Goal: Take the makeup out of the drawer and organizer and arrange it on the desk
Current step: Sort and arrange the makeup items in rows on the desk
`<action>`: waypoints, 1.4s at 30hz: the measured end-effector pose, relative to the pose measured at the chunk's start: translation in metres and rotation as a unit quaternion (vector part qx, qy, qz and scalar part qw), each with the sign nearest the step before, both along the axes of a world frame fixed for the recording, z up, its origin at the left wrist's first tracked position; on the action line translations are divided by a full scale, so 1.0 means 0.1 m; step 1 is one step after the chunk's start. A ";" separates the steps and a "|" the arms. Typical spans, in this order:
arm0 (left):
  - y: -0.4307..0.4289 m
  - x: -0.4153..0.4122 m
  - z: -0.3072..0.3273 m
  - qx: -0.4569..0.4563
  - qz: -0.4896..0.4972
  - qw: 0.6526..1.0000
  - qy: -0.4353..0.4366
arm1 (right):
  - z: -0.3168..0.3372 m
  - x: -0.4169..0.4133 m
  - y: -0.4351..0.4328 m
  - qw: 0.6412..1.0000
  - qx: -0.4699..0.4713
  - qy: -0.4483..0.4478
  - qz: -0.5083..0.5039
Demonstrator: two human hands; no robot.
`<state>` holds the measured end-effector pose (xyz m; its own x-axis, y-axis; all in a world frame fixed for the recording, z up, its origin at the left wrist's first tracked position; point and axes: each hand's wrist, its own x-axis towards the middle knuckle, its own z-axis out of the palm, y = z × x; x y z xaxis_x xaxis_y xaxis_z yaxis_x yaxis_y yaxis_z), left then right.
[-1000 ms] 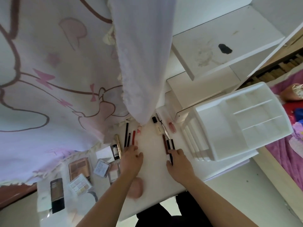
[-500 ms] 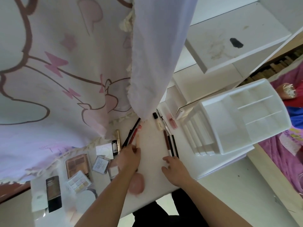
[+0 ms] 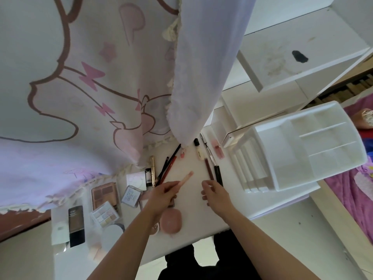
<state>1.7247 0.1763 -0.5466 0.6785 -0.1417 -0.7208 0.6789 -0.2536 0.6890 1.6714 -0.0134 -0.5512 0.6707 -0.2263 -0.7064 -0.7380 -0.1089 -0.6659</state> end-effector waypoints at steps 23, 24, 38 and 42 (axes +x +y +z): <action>-0.12 -0.17 1.10 -0.024 0.022 0.988 -0.154 | 1.07 -0.15 0.06 0.976 0.124 -0.144 0.105; -0.10 -0.17 1.14 -0.020 0.000 0.985 -0.169 | 1.14 -0.16 0.07 0.975 0.125 -0.123 0.134; 0.13 -0.21 1.42 -0.071 0.111 0.976 -0.174 | 1.39 -0.26 0.20 0.971 0.097 -0.179 0.124; 0.19 -0.23 1.41 -0.114 0.144 0.970 -0.162 | 1.37 -0.29 0.21 0.974 0.084 -0.183 0.106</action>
<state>1.7014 0.1950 -0.4059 0.8991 -0.0437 -0.4355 0.4376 0.0977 0.8938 1.6422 0.0074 -0.4137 0.9033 0.0436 -0.4268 -0.4212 -0.0993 -0.9015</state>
